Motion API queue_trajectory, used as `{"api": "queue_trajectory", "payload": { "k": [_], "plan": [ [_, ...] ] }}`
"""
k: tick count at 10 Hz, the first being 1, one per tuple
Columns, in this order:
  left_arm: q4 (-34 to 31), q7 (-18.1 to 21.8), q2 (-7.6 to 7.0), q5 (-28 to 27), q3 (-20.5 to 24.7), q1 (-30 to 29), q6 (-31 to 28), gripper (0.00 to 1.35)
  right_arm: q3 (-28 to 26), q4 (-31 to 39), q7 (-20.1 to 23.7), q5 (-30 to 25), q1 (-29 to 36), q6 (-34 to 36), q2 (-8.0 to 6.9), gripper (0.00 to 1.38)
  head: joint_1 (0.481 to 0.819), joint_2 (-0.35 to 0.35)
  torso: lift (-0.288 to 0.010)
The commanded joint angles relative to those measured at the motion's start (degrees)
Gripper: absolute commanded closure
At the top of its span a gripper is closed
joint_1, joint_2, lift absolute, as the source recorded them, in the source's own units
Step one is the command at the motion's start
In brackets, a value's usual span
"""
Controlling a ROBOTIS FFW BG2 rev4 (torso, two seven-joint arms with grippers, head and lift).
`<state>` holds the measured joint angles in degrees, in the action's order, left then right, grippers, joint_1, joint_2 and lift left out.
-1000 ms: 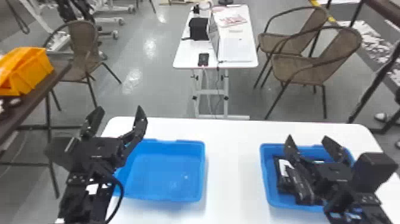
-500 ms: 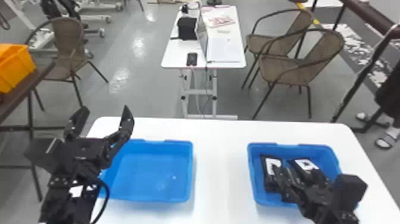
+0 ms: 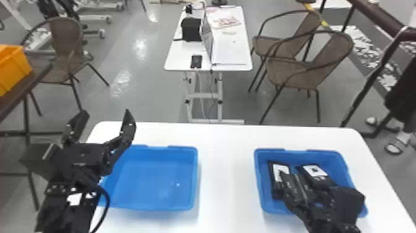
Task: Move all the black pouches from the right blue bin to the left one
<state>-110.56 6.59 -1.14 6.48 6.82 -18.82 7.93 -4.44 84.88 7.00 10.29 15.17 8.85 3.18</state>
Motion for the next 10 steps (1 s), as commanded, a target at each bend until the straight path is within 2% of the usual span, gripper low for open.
{"api": "queue_trajectory", "payload": {
  "k": [1, 3, 7, 8, 9, 10],
  "plan": [
    [0.1, 0.0, 0.00, 0.0, 0.0, -0.1, 0.0, 0.10, -0.7, -1.0, -0.1, -1.3, -1.0, 2.0, -0.02, 0.17, 0.695, 0.017, 0.000],
    [0.1, 0.1, -0.09, 0.1, 0.0, -0.1, 0.0, 0.10, -1.8, -1.8, -0.1, -3.9, -3.0, 4.9, -0.11, 0.17, 0.695, 0.005, 0.000],
    [0.1, 0.0, -0.09, 0.3, 0.1, -0.3, 0.1, 0.10, -3.5, -7.4, 0.0, -3.4, -5.9, 6.2, -0.11, 0.19, 0.695, -0.016, 0.000],
    [0.1, 0.0, -0.09, 0.3, 0.1, -0.3, 0.2, 0.10, -3.6, -8.5, 0.6, -3.9, -6.8, 6.4, 0.07, 0.37, 0.695, -0.019, 0.000],
    [0.2, 0.0, -0.09, 0.3, 0.1, -0.3, 0.3, 0.10, -3.6, -9.6, 2.5, -5.1, -7.9, 6.4, 0.42, 0.85, 0.695, -0.021, 0.000],
    [0.3, 0.0, -0.09, 0.3, 0.1, -0.3, 0.3, 0.10, -3.5, -9.1, 2.9, -5.4, -7.9, 6.4, 0.42, 1.20, 0.695, -0.019, 0.000]
  ]
}}
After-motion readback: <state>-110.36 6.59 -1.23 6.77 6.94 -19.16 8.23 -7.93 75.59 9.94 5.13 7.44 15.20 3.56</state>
